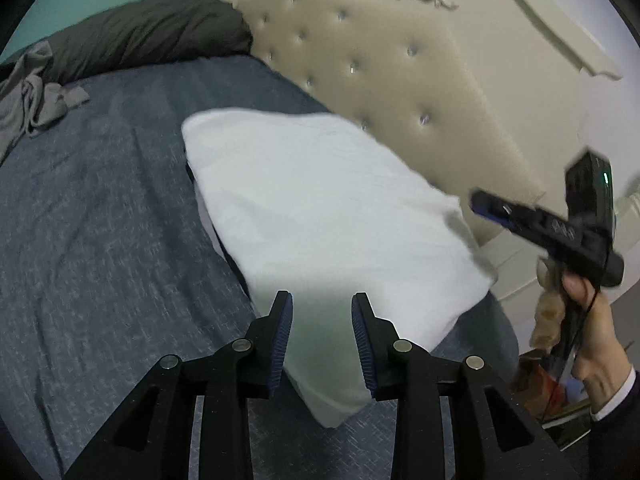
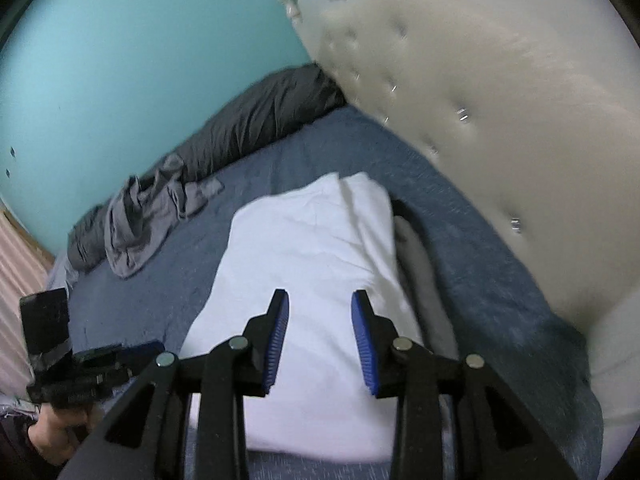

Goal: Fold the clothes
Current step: 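Lower the shirt onto the stack and open both grippers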

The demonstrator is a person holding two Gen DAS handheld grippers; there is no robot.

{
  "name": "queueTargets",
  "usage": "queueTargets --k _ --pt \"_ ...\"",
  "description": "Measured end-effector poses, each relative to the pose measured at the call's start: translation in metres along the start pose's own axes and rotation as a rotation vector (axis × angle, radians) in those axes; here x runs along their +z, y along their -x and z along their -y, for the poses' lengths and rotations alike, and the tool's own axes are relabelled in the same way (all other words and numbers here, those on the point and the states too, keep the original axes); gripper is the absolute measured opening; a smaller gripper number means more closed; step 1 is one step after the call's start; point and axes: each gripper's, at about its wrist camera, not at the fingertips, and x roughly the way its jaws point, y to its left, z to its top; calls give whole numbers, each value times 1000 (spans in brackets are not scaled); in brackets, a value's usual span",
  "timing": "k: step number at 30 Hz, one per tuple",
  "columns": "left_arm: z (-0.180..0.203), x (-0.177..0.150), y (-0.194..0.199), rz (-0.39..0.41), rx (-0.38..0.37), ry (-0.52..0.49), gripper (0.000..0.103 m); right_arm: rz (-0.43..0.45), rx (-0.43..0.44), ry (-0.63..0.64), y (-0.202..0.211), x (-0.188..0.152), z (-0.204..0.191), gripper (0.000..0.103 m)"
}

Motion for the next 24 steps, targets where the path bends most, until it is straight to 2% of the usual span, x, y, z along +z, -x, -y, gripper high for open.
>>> queueTargets --k 3,6,11,14,19,22,24 --pt "2 -8 -12 -21 17 -14 34 -47 -60 -8 -27 1 7 18" --pt "-1 -16 -19 -26 8 -9 34 -56 -114 -77 -35 -6 30 2" --pt "-2 -20 -18 -13 15 -16 35 -46 -219 -139 -28 -18 57 3" --pt "-2 -17 -12 1 12 -10 36 39 -199 -191 -5 -19 66 3" --pt "5 -13 -2 46 41 -49 36 143 -100 -97 25 -17 38 3" --pt "10 -15 -6 34 39 -53 36 130 -41 -20 24 -18 15 3" --pt "14 -19 -9 21 41 -58 37 89 -45 2 15 -22 9 3"
